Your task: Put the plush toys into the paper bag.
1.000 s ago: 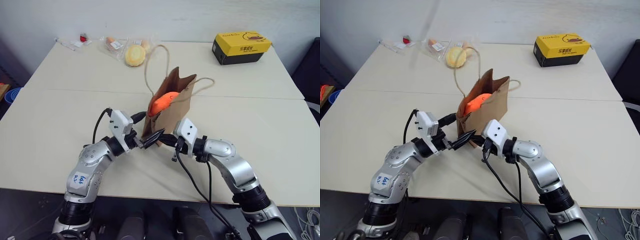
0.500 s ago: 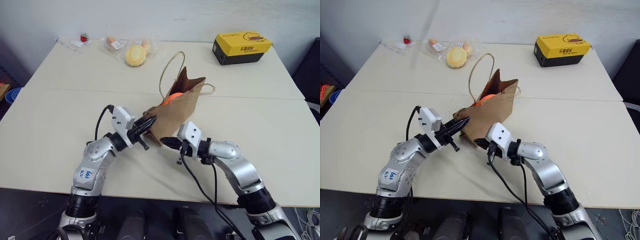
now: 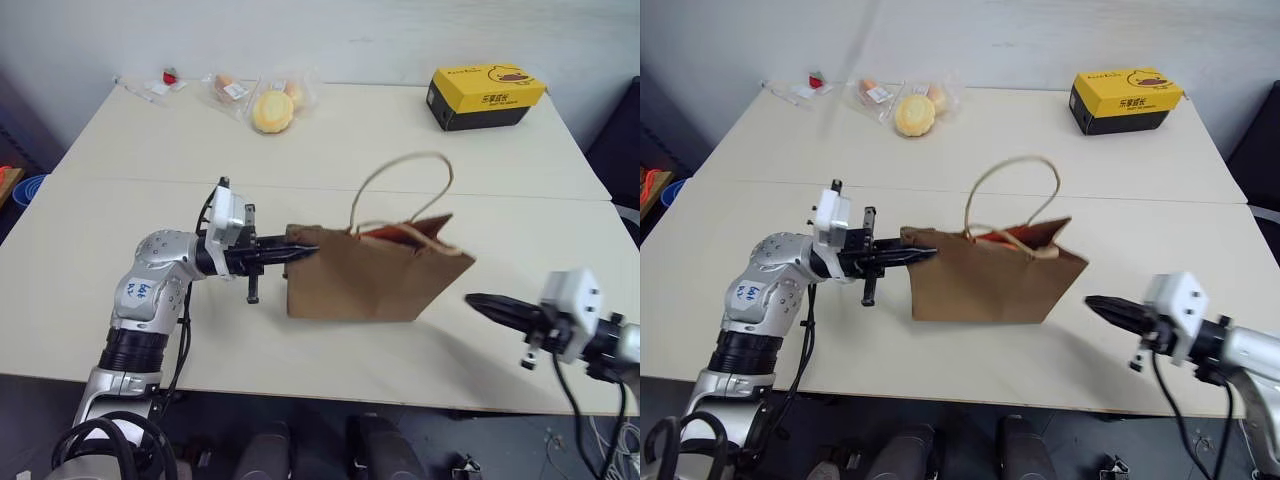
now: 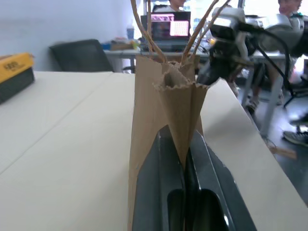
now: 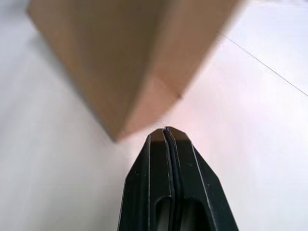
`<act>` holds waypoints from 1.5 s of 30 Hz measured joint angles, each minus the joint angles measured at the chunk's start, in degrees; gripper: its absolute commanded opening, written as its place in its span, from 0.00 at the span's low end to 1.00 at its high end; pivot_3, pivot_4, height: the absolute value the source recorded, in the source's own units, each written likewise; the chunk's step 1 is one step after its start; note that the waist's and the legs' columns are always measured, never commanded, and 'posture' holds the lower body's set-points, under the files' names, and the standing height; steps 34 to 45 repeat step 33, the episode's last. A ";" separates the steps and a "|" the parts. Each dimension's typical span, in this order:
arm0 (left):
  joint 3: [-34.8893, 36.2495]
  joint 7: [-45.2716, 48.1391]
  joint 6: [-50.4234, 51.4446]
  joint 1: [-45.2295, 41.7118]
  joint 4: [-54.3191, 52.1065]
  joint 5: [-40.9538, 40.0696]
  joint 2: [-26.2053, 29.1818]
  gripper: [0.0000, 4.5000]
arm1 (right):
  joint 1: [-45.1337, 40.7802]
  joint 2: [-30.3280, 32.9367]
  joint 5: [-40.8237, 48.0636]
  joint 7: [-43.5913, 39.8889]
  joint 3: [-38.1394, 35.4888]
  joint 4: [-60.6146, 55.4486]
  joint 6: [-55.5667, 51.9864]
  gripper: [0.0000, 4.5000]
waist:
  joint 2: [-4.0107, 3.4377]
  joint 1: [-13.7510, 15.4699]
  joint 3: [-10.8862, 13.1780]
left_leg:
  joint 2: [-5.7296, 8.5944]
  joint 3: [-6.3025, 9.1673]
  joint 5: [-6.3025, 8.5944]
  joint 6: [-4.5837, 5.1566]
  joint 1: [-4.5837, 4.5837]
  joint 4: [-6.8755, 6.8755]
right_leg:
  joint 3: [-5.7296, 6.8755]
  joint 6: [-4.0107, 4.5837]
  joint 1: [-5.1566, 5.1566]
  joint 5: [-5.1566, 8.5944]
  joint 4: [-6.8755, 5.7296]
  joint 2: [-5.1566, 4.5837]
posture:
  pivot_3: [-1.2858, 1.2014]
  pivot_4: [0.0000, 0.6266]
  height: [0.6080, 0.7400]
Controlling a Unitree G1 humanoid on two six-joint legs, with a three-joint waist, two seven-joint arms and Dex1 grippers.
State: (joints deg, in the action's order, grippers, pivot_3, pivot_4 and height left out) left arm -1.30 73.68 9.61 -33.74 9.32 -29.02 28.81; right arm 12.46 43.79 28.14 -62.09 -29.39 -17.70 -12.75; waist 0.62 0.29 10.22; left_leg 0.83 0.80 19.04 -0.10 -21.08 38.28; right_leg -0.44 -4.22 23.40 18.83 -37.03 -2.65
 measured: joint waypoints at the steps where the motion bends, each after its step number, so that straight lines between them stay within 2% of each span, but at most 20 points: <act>1: 0.01 0.76 -1.51 -0.04 1.57 0.68 0.02 0.01 | 0.91 -0.25 -0.19 -0.27 -0.67 1.16 1.38 0.00 | 0.00 -0.09 0.00 | 0.00 0.00 -0.01 0.01 0.00 0.00 | 0.00 0.00 0.01 0.00 -0.02 0.00 | 0.52 0.24 1.00; 4: -0.37 2.70 -5.10 -0.04 4.67 2.82 0.03 0.01 | 2.82 -1.90 -1.43 -0.54 -1.03 3.69 5.76 0.00 | 0.00 -0.22 0.00 | 0.00 -0.01 -0.01 0.02 -0.01 0.02 | -0.03 0.00 0.02 0.00 -0.07 -0.01 | 0.52 0.24 1.00; 9: -0.26 1.37 -6.89 1.02 3.84 3.76 -0.06 0.01 | 3.29 -2.54 -1.66 0.11 -0.98 3.88 9.16 0.00 | 0.00 -0.18 0.00 | 0.00 0.02 -0.01 0.02 -0.02 0.04 | -0.03 0.00 0.04 0.00 -0.34 -0.03 | 0.52 0.24 1.00; 11: 0.28 -0.49 -6.20 2.01 2.23 3.80 -0.05 0.10 | 3.44 -2.85 -1.46 0.49 -0.31 3.47 9.19 0.00 | 0.00 -0.16 0.00 | 0.00 0.02 -0.01 0.02 -0.02 0.04 | -0.03 0.00 0.04 0.00 -0.35 -0.04 | 0.52 0.24 1.00; 12: 0.56 -1.30 -5.58 2.34 1.77 3.78 0.06 0.15 | 3.42 -3.07 -1.07 0.57 0.07 3.02 8.92 0.04 | 0.00 -0.19 0.00 | 0.00 0.02 -0.01 0.02 -0.02 0.06 | -0.03 0.00 0.04 0.00 -0.36 -0.05 | 0.52 0.24 1.00; 16: 1.71 -3.13 -3.03 4.66 -2.34 3.46 2.16 0.42 | 1.38 -2.93 1.54 0.68 1.40 0.79 7.13 0.28 | -0.01 -0.44 0.00 | -0.02 0.02 -0.02 0.01 -0.01 0.06 | -0.05 0.00 0.06 0.00 -0.38 -0.04 | 0.52 0.24 1.00; 20: 4.07 -4.39 -2.25 7.73 -4.90 3.46 5.26 0.72 | -0.57 -0.89 2.59 0.35 1.65 -0.21 6.44 0.61 | -0.02 -0.31 -0.01 | -0.02 0.06 -0.02 0.00 -0.01 0.06 | -0.02 0.00 0.05 0.00 -0.36 -0.08 | 0.52 0.24 1.00; 24: 7.43 -4.54 -1.29 13.12 -6.79 3.44 10.43 1.00 | -0.83 3.61 2.47 -3.97 1.23 2.24 8.05 0.92 | -0.02 -0.32 -0.01 | -0.02 0.07 -0.01 0.03 -0.03 0.04 | -0.01 0.00 0.04 0.00 -0.27 -0.10 | 0.52 0.24 1.00; 25: 8.48 -4.71 -0.91 14.52 -7.13 3.38 11.68 1.00 | -0.80 4.92 2.33 -5.90 0.92 3.30 9.23 1.00 | -0.02 -0.32 -0.01 | -0.02 0.06 -0.01 0.03 -0.02 0.04 | -0.01 0.00 0.04 0.00 -0.05 -0.10 | 0.52 0.24 1.00; 33: 17.75 -7.73 -0.81 29.28 -9.15 5.24 20.22 1.00 | -4.81 9.67 1.08 -14.17 -0.20 14.32 16.16 1.00 | -0.02 -0.47 -0.01 | -0.03 0.06 0.12 0.25 0.00 -0.07 | -0.01 0.01 0.04 0.01 0.04 -0.15 | 0.52 0.24 1.00; 45: 17.75 -7.73 -0.81 29.28 -9.15 5.24 20.22 1.00 | -4.81 9.67 1.08 -14.17 -0.20 14.32 16.16 1.00 | -0.02 -0.47 -0.01 | -0.03 0.06 0.12 0.25 0.00 -0.07 | -0.01 0.01 0.04 0.01 0.04 -0.15 | 0.52 0.24 1.00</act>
